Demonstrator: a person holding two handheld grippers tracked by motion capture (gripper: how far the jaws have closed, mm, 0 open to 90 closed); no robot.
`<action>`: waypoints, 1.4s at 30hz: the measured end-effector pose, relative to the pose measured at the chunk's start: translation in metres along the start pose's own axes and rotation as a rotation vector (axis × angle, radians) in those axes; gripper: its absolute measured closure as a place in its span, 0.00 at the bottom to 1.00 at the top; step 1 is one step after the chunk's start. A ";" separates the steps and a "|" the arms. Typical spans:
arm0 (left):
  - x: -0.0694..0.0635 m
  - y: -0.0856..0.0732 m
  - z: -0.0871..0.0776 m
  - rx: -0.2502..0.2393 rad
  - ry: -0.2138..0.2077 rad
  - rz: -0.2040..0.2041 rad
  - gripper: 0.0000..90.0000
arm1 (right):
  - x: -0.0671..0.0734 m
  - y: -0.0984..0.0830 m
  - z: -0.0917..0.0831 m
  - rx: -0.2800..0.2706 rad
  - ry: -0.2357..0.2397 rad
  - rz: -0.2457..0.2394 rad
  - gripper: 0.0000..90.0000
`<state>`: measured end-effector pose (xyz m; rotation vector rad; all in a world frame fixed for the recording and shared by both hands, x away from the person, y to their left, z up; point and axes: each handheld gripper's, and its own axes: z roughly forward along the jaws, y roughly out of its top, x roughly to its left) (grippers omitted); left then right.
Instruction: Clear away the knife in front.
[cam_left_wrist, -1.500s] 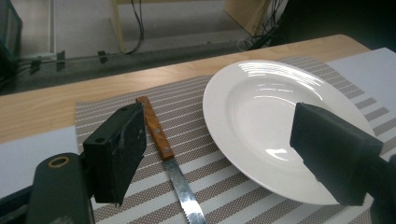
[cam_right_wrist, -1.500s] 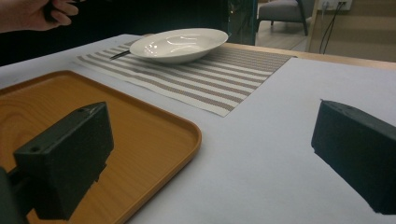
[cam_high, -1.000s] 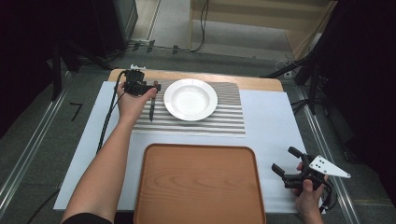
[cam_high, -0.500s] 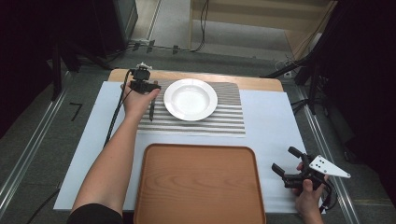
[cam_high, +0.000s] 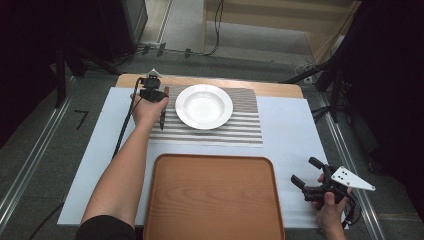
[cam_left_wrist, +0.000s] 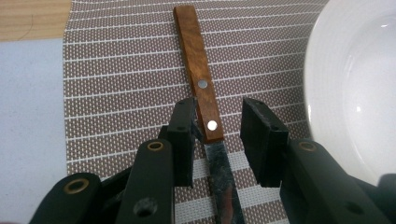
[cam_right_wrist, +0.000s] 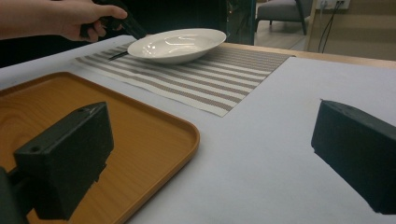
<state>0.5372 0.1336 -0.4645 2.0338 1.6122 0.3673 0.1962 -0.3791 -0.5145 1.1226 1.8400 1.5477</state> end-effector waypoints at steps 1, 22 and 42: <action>0.000 0.000 0.001 0.002 0.002 -0.002 0.73 | 0.000 0.000 0.000 0.000 0.000 0.000 0.00; -0.008 0.001 0.019 0.057 0.086 0.033 0.82 | 0.000 0.000 0.001 0.003 -0.008 -0.002 0.00; -0.009 -0.002 0.012 0.061 0.066 0.078 0.87 | -0.001 0.000 0.000 -0.001 -0.014 0.005 0.00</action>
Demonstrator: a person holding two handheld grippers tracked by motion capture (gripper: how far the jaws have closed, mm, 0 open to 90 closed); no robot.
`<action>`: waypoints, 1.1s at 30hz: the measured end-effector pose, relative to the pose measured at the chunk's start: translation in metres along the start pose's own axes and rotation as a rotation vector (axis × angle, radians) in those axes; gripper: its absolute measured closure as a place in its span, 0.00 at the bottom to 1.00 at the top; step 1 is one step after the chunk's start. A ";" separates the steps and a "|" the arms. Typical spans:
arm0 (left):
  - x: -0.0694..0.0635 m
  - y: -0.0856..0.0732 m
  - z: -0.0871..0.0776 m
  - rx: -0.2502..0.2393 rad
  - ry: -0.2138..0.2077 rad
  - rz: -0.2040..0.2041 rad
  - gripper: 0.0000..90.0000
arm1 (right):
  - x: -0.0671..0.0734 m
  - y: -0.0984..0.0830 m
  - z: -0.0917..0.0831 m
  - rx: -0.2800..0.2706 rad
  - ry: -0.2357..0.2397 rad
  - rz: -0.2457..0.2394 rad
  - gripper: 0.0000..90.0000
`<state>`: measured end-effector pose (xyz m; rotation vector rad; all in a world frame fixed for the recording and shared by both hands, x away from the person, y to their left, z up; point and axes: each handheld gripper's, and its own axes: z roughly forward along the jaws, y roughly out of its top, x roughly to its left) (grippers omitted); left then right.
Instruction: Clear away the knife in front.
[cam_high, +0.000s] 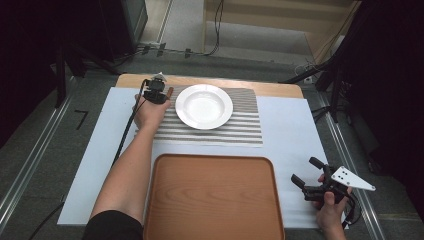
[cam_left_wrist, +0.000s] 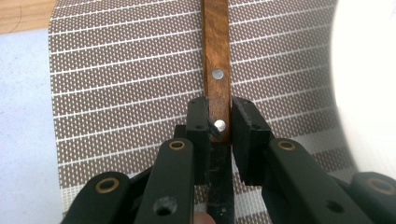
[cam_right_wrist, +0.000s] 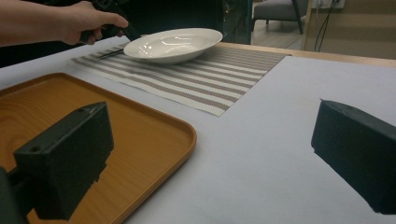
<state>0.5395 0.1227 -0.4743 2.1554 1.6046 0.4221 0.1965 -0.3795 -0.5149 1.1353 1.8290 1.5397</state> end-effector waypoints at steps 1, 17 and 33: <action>0.000 0.000 -0.002 -0.002 -0.007 -0.003 0.87 | 0.000 0.000 0.000 0.001 0.000 -0.001 0.00; 0.002 -0.005 -0.036 -0.062 -0.049 0.012 0.87 | 0.000 0.000 0.000 0.002 -0.003 -0.006 0.00; -0.003 -0.028 -0.063 -0.098 -0.118 0.056 0.87 | 0.001 0.000 0.000 0.004 -0.007 -0.004 0.00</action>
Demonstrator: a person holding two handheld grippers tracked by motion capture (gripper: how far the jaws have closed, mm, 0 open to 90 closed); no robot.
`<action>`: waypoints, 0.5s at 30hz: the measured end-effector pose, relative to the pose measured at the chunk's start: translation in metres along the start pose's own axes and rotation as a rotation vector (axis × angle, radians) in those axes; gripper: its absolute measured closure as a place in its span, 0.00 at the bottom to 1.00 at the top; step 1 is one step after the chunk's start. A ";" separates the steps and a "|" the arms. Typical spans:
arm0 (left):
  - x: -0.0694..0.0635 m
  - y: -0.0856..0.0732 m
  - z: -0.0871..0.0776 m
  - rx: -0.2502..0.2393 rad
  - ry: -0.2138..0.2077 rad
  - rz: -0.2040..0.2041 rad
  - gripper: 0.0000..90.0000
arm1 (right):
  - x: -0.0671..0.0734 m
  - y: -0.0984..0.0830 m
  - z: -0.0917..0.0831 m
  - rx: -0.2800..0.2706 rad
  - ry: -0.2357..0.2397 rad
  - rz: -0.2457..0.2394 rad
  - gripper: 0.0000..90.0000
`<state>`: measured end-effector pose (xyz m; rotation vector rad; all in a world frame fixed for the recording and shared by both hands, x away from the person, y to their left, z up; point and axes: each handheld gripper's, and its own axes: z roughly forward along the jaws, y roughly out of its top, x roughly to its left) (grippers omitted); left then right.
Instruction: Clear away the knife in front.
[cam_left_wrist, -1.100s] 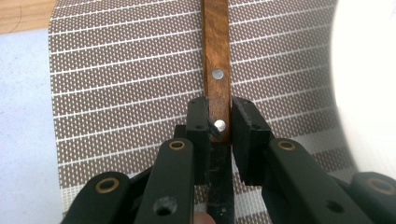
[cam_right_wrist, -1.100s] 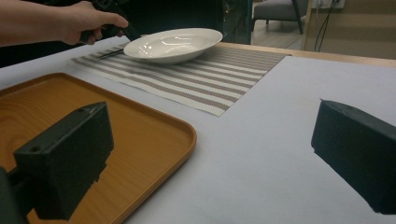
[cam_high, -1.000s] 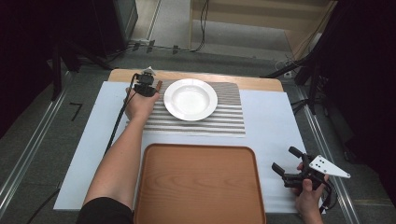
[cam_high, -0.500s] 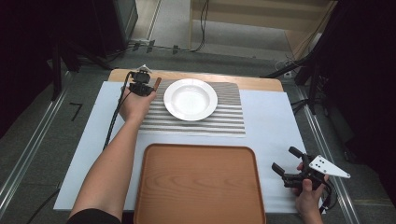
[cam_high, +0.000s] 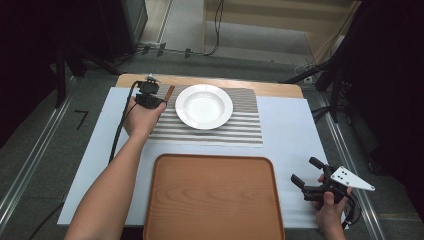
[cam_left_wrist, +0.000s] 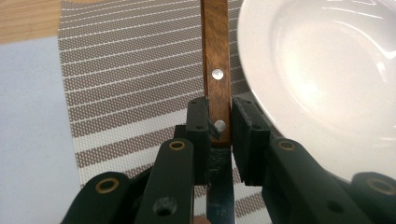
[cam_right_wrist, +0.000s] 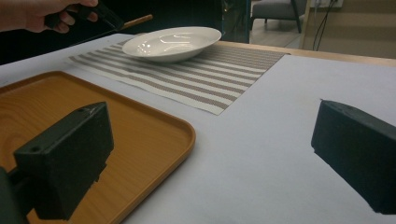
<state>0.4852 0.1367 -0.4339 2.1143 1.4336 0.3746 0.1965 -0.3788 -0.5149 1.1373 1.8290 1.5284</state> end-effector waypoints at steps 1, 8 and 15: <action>-0.001 -0.001 -0.002 0.000 0.003 0.009 0.87 | 0.000 0.000 0.000 0.000 -0.001 0.002 0.00; -0.007 -0.009 -0.017 -0.004 -0.017 0.040 0.87 | 0.000 0.000 0.000 0.000 -0.001 0.002 0.00; -0.014 -0.022 -0.025 -0.005 -0.025 0.061 0.87 | 0.000 0.000 0.000 0.001 -0.002 0.003 0.00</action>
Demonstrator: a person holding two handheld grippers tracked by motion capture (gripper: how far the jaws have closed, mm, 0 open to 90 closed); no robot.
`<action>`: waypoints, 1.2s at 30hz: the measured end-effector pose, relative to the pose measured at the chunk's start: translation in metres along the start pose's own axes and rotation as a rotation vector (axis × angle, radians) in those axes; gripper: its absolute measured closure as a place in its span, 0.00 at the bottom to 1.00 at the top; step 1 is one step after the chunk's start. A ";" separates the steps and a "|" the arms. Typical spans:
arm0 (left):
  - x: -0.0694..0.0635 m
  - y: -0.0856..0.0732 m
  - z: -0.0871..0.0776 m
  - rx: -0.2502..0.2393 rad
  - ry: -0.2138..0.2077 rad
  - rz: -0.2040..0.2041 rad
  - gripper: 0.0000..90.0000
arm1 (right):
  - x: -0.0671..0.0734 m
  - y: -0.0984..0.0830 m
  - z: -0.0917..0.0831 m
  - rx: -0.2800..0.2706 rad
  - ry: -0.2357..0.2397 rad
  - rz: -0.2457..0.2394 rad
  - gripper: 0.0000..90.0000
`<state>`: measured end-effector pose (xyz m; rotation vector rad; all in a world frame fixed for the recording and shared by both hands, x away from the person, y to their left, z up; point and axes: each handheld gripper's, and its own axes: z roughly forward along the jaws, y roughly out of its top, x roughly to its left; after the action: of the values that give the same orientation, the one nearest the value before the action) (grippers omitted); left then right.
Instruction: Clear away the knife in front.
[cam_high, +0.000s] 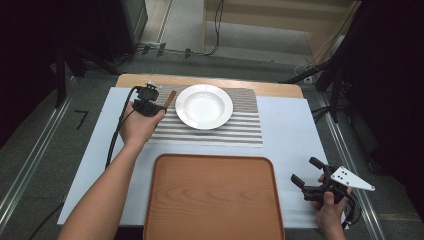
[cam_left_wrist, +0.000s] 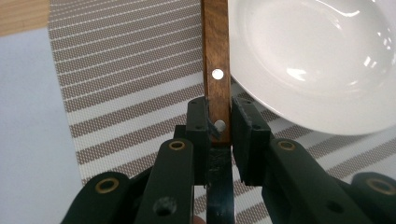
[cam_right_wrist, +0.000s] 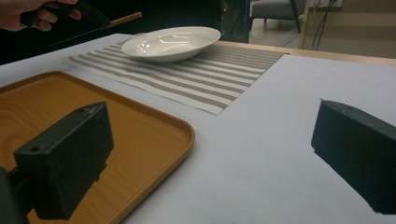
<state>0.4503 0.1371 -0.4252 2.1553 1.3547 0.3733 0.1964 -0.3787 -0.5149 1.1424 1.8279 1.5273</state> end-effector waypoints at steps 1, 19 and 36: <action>-0.001 -0.002 -0.001 -0.002 -0.004 0.002 0.87 | 0.000 0.000 0.000 0.000 0.000 0.000 0.00; -0.020 -0.031 -0.021 -0.032 -0.034 0.042 0.87 | 0.000 0.000 0.000 0.002 0.000 -0.007 0.00; -0.035 -0.070 -0.043 -0.051 -0.083 0.048 0.87 | 0.001 0.000 0.000 0.006 0.000 -0.009 0.00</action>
<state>0.3612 0.1431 -0.4303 2.1404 1.2362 0.3299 0.1956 -0.3782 -0.5146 1.1355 1.8361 1.5181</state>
